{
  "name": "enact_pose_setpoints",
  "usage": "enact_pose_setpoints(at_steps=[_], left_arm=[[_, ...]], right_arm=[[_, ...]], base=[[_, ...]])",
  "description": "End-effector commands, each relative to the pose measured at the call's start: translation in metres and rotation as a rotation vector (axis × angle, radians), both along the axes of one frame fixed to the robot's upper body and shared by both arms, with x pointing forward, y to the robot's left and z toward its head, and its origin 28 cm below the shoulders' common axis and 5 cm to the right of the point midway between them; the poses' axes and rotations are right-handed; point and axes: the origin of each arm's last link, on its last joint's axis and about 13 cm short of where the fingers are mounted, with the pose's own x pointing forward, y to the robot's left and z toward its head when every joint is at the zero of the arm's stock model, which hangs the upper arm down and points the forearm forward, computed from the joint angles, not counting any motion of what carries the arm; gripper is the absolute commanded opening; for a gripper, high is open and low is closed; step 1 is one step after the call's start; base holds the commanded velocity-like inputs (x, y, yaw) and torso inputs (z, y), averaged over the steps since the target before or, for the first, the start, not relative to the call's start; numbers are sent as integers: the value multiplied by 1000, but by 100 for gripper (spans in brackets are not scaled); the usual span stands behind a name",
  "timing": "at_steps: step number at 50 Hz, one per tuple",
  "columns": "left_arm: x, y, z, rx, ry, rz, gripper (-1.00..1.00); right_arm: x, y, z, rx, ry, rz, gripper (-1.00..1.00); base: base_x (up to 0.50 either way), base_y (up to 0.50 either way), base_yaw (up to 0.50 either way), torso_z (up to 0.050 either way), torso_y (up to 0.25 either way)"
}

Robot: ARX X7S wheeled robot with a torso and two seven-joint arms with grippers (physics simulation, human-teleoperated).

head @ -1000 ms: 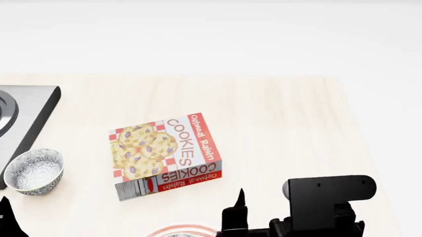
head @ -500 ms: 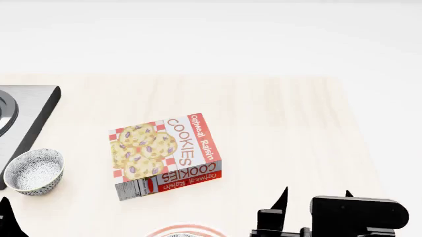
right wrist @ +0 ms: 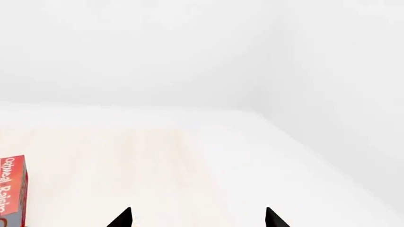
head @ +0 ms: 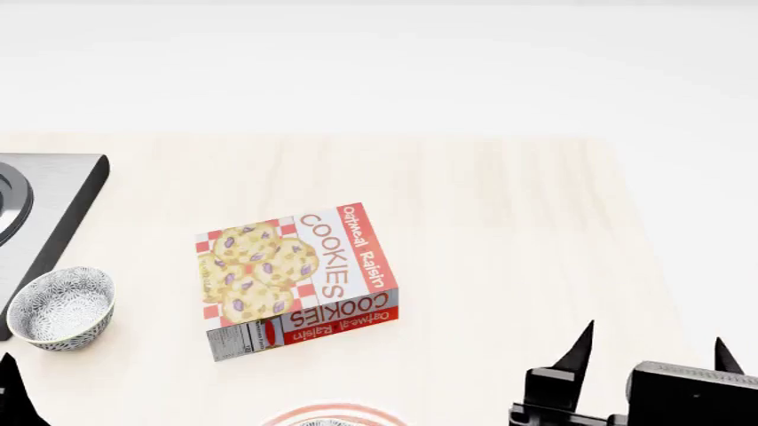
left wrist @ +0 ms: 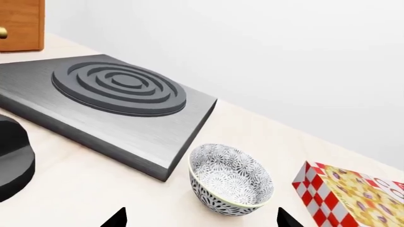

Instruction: Pick the akita bowl next to the plate and place it on the plate.

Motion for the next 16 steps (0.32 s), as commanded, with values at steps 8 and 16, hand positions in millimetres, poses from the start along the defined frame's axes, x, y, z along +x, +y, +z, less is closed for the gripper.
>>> enact_pose_setpoints(at_steps=[8, 16], left_arm=[[0, 0, -1, 3, -7, -5, 100], [-3, -1, 1, 9, -11, -15, 100]], right_arm=[[-12, -5, 16, -10, -64, -37, 100], [-14, -7, 17, -13, -72, -44, 100]], base=[[0, 0, 0, 0, 0], [0, 0, 0, 0, 0]])
